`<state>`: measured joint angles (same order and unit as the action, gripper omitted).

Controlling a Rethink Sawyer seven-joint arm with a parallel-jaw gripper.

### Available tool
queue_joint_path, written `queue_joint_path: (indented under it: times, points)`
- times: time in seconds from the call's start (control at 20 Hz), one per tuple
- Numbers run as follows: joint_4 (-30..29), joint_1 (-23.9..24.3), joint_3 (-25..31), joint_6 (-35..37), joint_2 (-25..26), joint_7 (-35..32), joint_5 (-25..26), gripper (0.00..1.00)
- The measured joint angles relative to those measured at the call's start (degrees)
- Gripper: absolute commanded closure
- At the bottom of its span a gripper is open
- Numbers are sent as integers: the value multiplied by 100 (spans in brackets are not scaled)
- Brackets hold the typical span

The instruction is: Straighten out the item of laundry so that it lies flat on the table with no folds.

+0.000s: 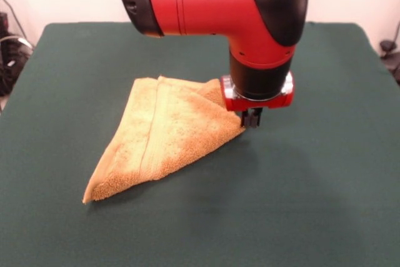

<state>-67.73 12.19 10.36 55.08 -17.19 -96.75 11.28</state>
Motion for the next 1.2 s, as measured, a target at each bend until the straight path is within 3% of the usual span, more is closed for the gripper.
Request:
queue_joint_path:
  times: [1.2]
  points:
    - [0, -113, -15, 0, -13, 0, 35, 100]
